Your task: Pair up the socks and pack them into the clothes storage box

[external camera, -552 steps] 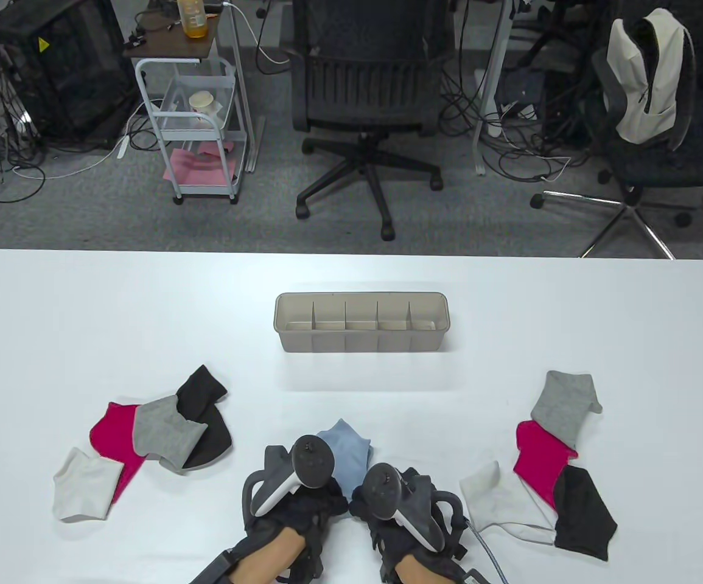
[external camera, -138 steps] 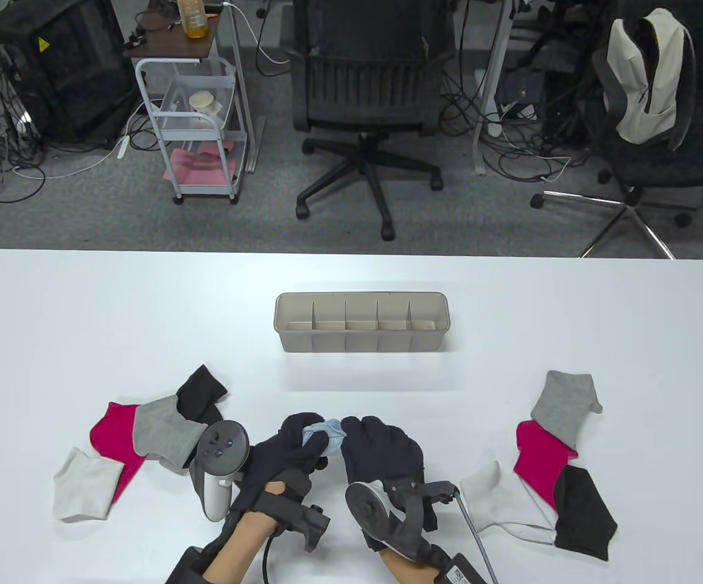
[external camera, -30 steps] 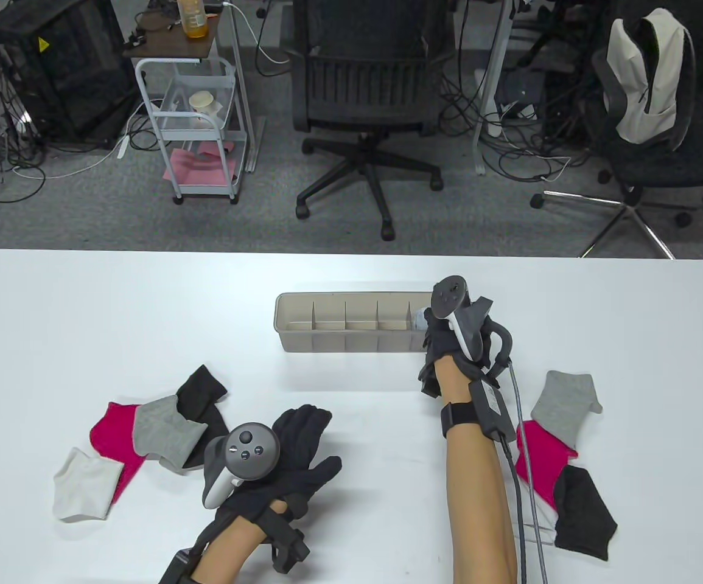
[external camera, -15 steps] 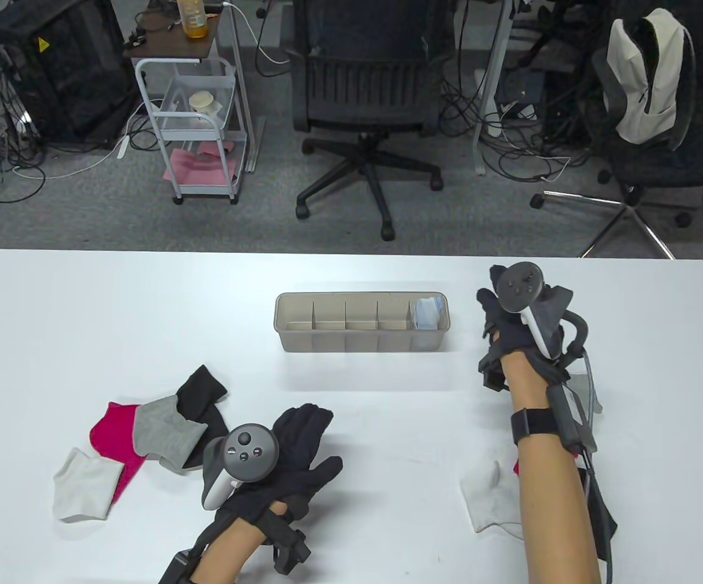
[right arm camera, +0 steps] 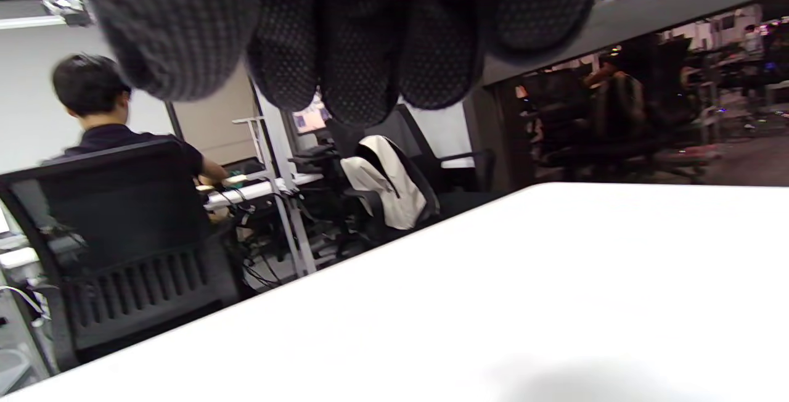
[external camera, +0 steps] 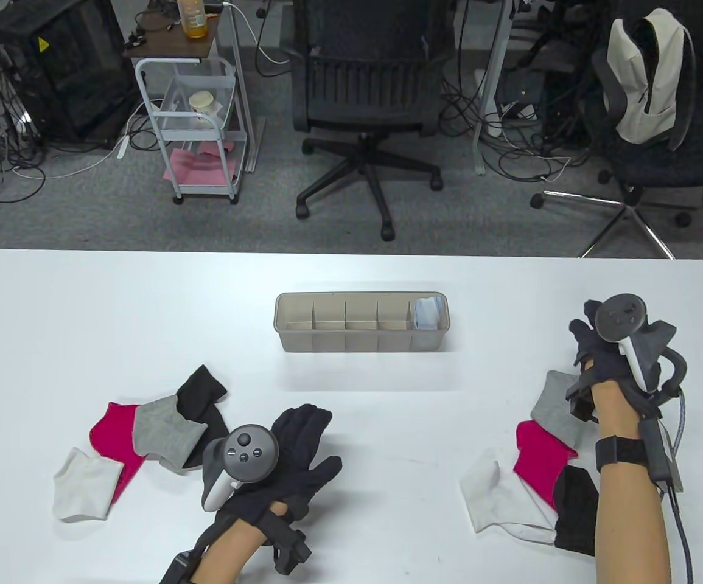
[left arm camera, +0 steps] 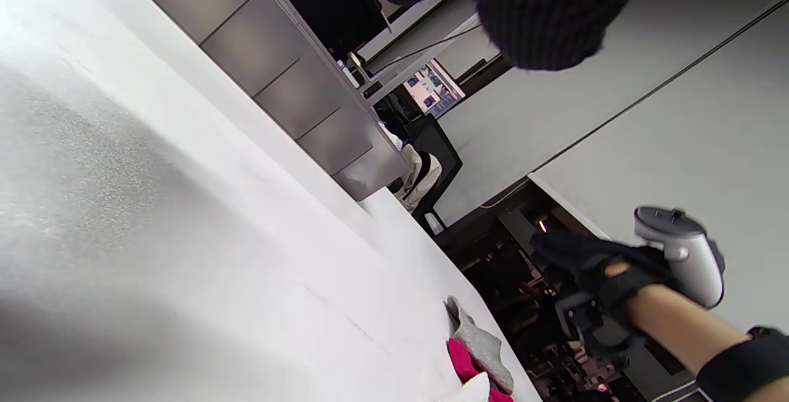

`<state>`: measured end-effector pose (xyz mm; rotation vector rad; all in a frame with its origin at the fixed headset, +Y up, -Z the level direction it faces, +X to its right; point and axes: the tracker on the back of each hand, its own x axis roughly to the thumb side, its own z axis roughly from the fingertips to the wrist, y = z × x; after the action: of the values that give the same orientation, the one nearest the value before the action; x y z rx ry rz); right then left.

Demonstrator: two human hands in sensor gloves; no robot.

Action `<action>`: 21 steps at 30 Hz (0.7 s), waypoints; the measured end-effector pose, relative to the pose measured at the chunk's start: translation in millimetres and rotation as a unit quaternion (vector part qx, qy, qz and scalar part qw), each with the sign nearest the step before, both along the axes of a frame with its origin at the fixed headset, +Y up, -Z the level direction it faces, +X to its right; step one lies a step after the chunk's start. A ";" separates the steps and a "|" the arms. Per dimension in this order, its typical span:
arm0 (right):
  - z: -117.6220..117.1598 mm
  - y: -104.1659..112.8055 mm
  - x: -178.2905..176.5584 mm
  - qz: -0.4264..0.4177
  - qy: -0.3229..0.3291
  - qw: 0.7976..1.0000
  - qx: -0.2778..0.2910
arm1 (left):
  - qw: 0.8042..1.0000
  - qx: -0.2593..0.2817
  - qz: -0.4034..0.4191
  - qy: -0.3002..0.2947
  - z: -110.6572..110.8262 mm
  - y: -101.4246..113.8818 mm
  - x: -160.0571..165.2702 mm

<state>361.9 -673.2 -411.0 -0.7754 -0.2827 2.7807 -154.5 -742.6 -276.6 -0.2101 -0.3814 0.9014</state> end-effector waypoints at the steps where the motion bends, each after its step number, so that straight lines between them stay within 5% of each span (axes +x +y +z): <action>1: 1.6 -9.3 8.1 -0.001 -0.007 1.000 -0.008 | 1.000 -0.001 -0.001 0.003 -0.7 -0.7 -1.0; 8: 5.1 -65.0 41.2 -0.032 -0.037 0.995 -0.082 | 1.000 -0.010 -0.013 0.019 -4.1 -6.0 -6.3; 21: -5.8 -117.7 45.2 -0.084 -0.044 0.978 -0.183 | 0.999 -0.016 -0.024 0.038 -4.6 -8.9 -8.8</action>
<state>407.1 -791.0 -416.7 -0.9569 0.2790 2.6710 -163.3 -751.6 -281.2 -0.2133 -0.2899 0.8661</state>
